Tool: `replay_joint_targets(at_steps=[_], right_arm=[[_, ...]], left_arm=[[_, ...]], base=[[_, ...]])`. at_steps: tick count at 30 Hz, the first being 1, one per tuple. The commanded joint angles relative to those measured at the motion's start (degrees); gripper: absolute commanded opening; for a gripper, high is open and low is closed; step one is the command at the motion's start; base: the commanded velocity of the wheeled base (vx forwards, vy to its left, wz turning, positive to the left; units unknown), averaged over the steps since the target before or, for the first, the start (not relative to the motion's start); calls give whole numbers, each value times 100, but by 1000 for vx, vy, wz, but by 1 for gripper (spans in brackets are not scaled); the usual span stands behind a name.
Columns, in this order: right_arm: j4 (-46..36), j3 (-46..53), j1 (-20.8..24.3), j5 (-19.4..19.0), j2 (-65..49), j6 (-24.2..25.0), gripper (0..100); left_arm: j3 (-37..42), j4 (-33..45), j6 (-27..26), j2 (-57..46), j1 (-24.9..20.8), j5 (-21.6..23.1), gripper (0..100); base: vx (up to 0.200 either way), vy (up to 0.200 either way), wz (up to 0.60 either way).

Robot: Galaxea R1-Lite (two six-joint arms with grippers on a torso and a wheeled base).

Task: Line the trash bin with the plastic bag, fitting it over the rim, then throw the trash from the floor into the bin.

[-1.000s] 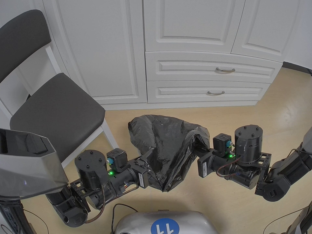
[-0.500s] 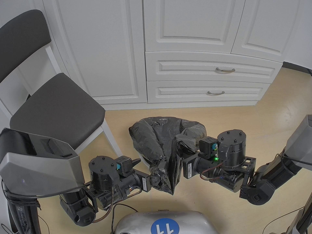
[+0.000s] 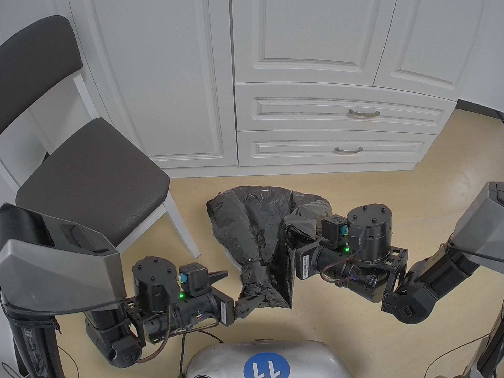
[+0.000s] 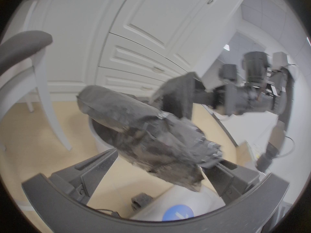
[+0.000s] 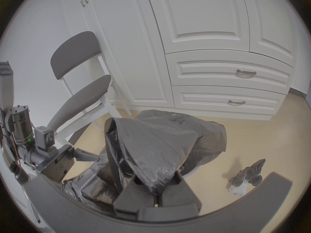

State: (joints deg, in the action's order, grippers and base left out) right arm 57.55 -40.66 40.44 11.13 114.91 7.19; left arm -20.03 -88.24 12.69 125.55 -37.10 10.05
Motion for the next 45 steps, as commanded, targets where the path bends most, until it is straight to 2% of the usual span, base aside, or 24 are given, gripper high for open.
replay_joint_targets(at_steps=[1,3,7,22,25,27,29,33,45], right_arm=[[-7,-48,-124,-6,-12,1,0],[-7,-48,-124,3,-21,1,0],[2,-48,-124,-6,-21,1,0],[28,-57,-115,3,14,1,0],[28,-48,-106,-6,23,1,0],[37,-48,-97,3,23,1,0],[37,-48,-97,3,14,1,0],[37,-48,-97,3,-12,1,0],[37,-48,-97,12,-39,1,0]], left_arm=[[737,-1,-373,-373,484,1105,100],[843,-1,-575,-356,625,1395,100],[931,-1,-724,-321,695,1632,100],[843,-1,-777,-92,660,1623,100],[799,8,-944,101,660,1623,100],[570,-1,-1427,646,730,1571,100],[491,8,-1550,822,853,1483,100],[395,17,-1550,857,1029,1272,100],[544,17,-1550,813,1073,1316,100]], base=[[0,0,0],[0,0,0],[0,0,0],[0,0,0],[0,0,0],[0,0,0],[0,0,0],[0,0,0],[0,0,0]])
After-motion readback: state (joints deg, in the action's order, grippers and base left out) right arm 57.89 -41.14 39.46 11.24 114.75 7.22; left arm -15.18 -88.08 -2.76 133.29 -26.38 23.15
